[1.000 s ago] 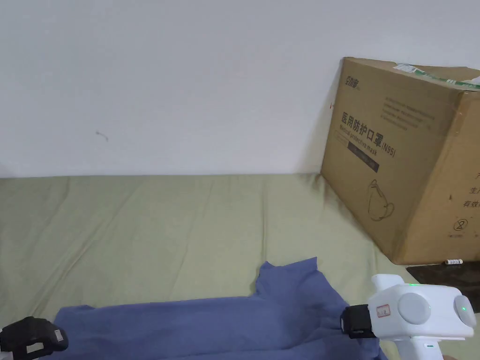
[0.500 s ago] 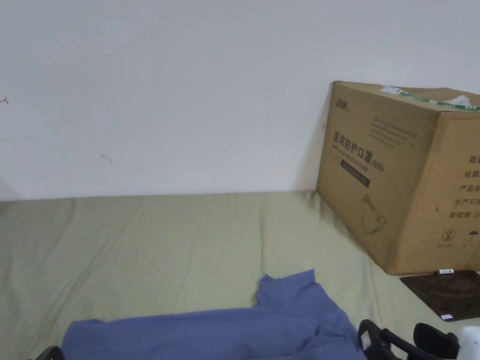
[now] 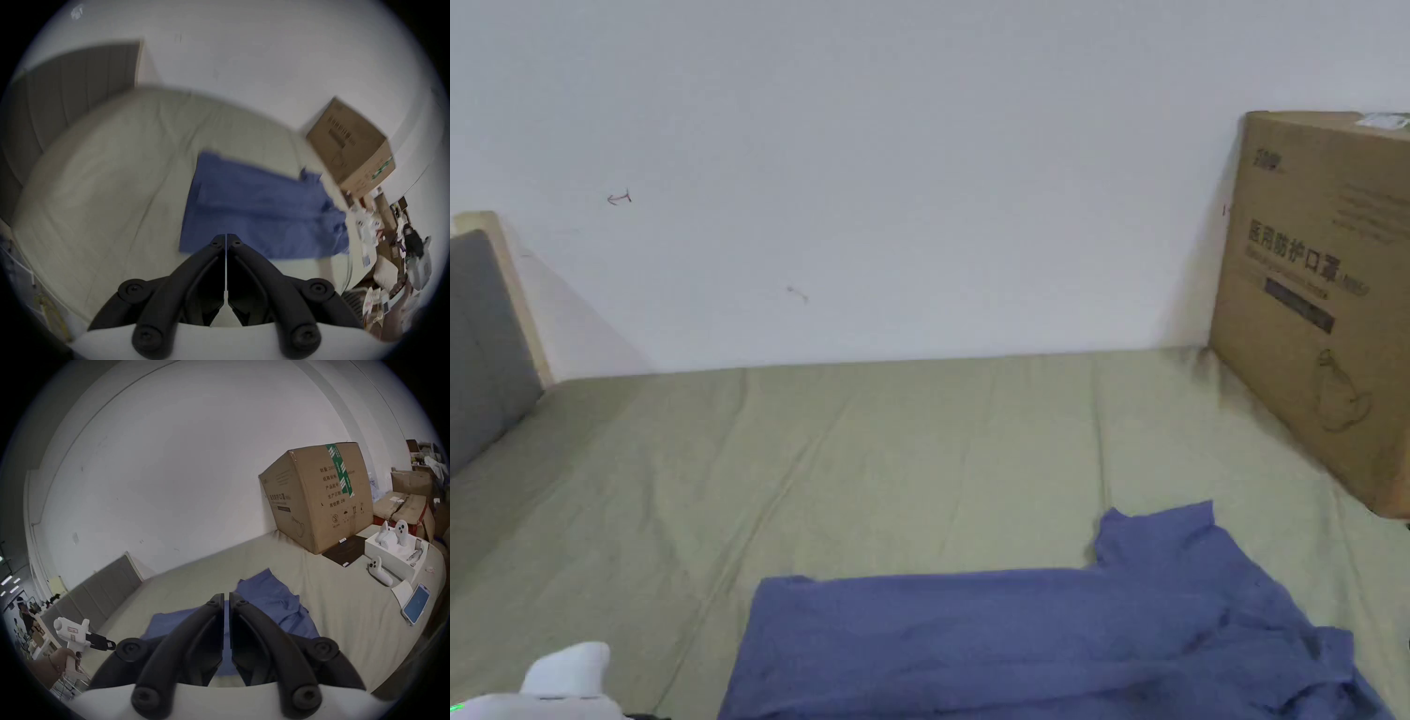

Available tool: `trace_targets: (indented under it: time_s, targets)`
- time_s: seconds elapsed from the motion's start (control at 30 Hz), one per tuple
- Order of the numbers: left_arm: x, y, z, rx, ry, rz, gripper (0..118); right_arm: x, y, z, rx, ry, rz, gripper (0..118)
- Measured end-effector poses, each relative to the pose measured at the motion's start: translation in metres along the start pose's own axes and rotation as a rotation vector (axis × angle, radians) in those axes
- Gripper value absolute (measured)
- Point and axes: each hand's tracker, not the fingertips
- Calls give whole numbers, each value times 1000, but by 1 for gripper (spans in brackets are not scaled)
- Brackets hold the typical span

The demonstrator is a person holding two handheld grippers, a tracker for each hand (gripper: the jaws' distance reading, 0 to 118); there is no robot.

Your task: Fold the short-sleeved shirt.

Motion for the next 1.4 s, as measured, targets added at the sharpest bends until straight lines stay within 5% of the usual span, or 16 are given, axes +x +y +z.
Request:
trace_targets:
  time_s: [0.07, 0.1, 0.13, 0.17, 0.43, 0.6, 0.67, 0.73, 0.83, 0.97, 1.07, 1.13, 1.23, 1.3, 1.33, 1.4]
  targets:
    - [-13, -1, -28, 0, 84, -1, 27, -1, -4, -9, -58, -57, 38, 5]
    - [-13, -3, -38, 2, 61, 12, 86, 1, -7, -13, -96, -51, 37, 5]
    - [-16, -2, -48, -9, 56, 20, 113, -5, -11, -14, -118, -38, 27, 5]
    - [-18, -1, -59, -35, 37, 20, 118, -4, -14, -16, -140, -40, 26, 5]
    - [-20, -12, -134, -208, 201, -52, 118, -2, -18, -20, -167, -99, 62, 5]
    - [-7, -24, -135, -100, 213, -94, 114, 7, -8, -8, -9, -204, 96, 5]
    - [-6, -20, -124, -103, 213, -93, 84, 22, -5, -9, 2, -206, 49, 5]
    - [9, -25, -106, -11, 244, -183, 6, 47, -4, -27, -166, -229, -91, 5]
    - [24, -30, -84, 35, 146, -257, 4, 98, -20, -52, -330, -140, -345, 5]
    - [35, -30, -66, 51, 136, -229, 4, 135, -37, -87, -465, -287, -294, 8]
    - [35, -21, -50, 75, 101, -147, 4, 156, -50, -125, -619, -295, -341, 103]
    - [34, -16, -42, 81, 96, -122, 4, 166, -59, -145, -693, -320, -353, 116]
    - [33, -10, -36, 86, 102, -132, 4, 175, -65, -164, -725, -423, -277, 115]
    - [35, -7, -37, 77, 131, -177, 4, 177, -70, -178, -815, -368, -221, 106]
    - [38, -8, -38, 67, 162, -201, 4, 171, -75, -181, -885, -368, -128, 97]
    - [42, -9, -42, 59, 222, -226, 4, 144, -80, -185, -972, -441, 233, 73]
